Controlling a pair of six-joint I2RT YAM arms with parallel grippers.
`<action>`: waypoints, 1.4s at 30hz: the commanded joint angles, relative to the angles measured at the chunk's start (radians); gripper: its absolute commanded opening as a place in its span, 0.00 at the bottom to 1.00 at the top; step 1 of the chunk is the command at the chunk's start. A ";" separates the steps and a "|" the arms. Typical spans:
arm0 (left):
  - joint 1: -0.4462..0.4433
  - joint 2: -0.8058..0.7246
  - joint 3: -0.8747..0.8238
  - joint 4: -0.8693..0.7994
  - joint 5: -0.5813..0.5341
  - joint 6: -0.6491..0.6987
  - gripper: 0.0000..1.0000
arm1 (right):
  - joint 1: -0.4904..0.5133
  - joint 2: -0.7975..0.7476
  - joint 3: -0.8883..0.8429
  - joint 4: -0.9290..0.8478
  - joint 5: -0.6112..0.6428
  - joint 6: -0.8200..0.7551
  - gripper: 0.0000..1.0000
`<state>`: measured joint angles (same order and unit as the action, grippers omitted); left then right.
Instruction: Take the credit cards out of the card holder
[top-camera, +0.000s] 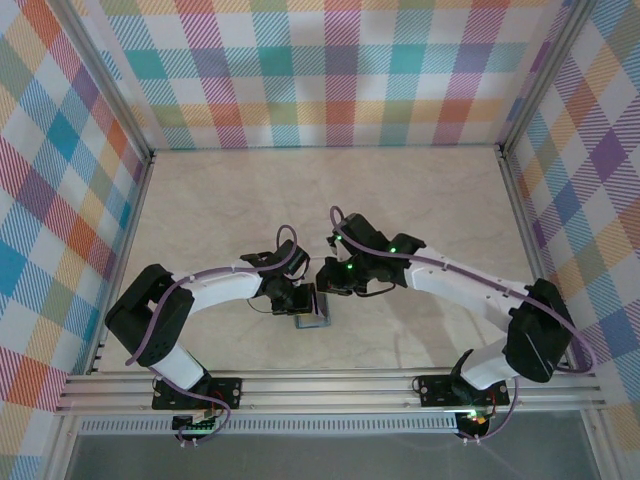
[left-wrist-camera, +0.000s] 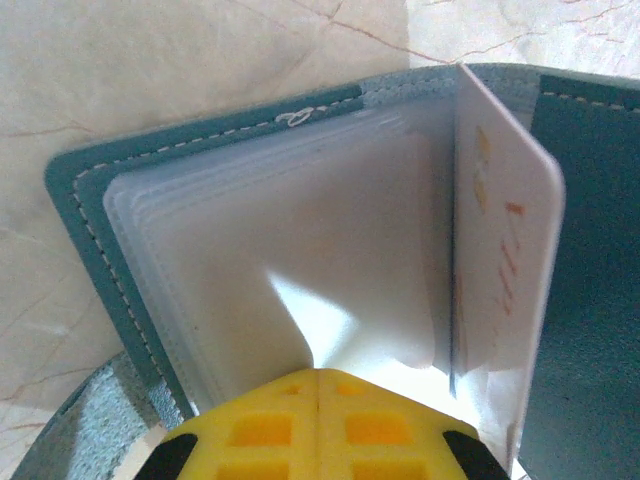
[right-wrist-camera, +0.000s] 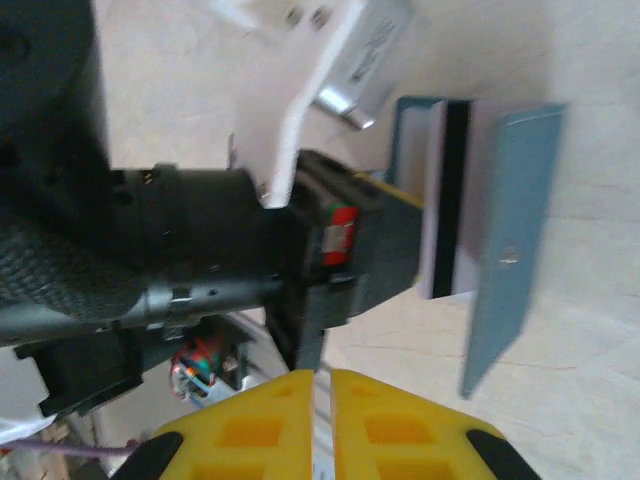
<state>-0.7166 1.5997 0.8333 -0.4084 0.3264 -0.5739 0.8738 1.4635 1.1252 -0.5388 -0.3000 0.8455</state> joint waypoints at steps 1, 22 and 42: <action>0.007 0.064 -0.039 -0.064 -0.053 0.019 0.03 | 0.012 0.061 -0.016 0.065 -0.079 0.037 0.15; 0.006 0.066 -0.031 -0.073 -0.054 0.015 0.03 | 0.014 0.101 -0.013 -0.103 0.097 -0.043 0.31; 0.006 0.066 -0.034 -0.072 -0.053 0.017 0.03 | 0.014 0.122 -0.088 0.010 0.018 -0.013 0.26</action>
<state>-0.7166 1.6043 0.8368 -0.4057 0.3328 -0.5671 0.8837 1.5898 1.0416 -0.4797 -0.3248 0.8429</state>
